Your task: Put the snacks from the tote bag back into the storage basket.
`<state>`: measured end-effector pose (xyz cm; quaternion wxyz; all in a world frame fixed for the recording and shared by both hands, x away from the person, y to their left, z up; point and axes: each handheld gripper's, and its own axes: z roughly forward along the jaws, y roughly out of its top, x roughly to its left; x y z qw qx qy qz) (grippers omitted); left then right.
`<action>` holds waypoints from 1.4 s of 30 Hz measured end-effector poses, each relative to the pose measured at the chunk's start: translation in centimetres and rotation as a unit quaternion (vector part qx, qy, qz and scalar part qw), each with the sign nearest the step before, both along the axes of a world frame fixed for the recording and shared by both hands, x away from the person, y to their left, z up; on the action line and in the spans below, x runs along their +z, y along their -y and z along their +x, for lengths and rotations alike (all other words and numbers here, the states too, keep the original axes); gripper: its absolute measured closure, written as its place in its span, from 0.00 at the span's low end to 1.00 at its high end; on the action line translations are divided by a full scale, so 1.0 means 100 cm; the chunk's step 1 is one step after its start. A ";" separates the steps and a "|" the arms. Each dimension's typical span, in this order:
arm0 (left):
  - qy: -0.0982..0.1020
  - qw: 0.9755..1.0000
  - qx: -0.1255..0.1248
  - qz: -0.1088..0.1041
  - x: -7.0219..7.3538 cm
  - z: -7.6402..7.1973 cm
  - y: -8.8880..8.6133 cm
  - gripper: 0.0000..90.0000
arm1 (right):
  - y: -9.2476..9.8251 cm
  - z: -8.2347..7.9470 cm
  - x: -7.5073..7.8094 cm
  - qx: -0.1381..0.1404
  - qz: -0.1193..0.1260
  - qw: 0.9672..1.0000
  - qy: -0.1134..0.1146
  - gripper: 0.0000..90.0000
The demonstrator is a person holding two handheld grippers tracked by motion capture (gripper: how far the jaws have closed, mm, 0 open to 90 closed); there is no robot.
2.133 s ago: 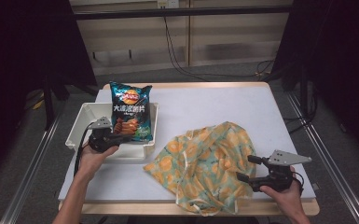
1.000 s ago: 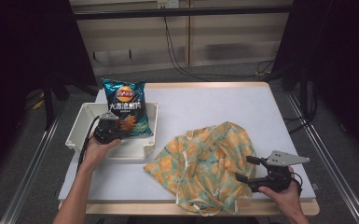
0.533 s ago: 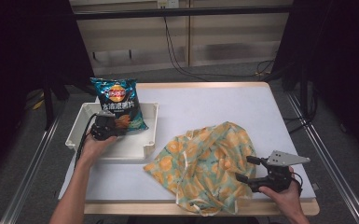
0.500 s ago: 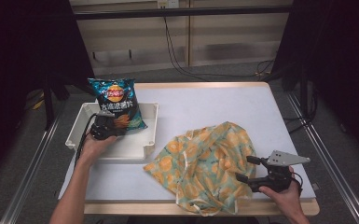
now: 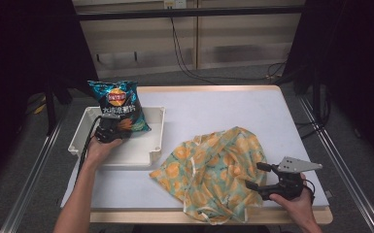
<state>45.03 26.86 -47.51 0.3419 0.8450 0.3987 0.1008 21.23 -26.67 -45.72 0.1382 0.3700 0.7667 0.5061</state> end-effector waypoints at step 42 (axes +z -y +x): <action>0.126 0.983 -0.030 -0.129 0.056 -0.107 0.007 0.28 | 0.005 0.000 0.002 -0.011 0.002 1.000 0.004 0.21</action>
